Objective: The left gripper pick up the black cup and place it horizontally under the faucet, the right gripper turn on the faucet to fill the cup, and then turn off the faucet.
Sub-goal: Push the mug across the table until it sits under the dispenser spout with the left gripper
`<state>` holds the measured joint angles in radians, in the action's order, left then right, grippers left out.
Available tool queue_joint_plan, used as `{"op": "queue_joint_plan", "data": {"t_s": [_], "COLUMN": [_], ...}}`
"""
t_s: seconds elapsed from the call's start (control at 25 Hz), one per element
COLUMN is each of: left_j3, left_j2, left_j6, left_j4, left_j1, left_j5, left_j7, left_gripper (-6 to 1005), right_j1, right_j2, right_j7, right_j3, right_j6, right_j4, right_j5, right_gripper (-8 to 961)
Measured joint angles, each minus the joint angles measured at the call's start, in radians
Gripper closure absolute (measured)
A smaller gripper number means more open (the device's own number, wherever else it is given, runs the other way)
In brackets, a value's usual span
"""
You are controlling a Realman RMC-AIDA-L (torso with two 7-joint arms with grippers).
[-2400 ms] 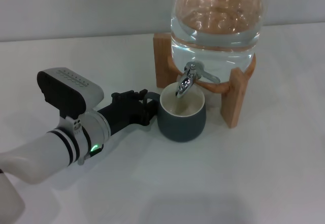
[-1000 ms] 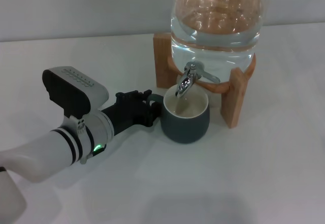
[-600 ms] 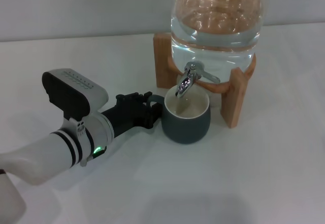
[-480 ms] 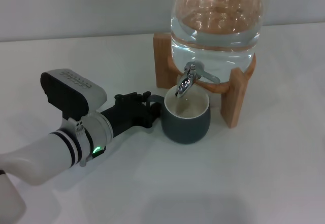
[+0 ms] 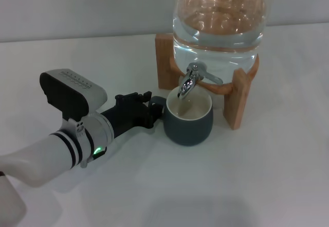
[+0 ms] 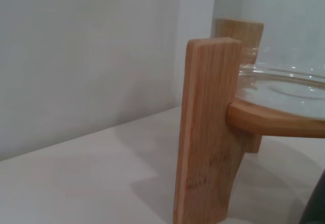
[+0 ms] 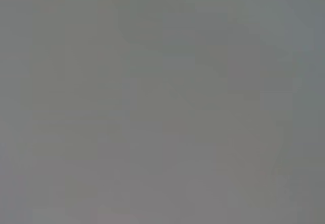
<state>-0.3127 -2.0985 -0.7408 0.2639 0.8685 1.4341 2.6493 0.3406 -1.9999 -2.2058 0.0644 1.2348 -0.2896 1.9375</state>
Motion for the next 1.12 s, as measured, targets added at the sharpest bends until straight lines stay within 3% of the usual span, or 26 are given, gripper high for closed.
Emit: {"op": "queue_joint_plan", "data": {"t_s": [1.12], "left_j3": [-0.002], "left_j2": [0.005], "left_j6": [0.001], "left_j4": [0.011], "left_j1": [-0.008], "left_j5": [0.0], "left_j7": [-0.031], "left_gripper": [631], "right_j1": [-0.002], "right_j2": [0.008], "right_j7": [0.001], "right_j3": [-0.002], "right_j6": [-0.004], "right_j4": [0.001], "right_j5": [0.0], "right_gripper": [111]}}
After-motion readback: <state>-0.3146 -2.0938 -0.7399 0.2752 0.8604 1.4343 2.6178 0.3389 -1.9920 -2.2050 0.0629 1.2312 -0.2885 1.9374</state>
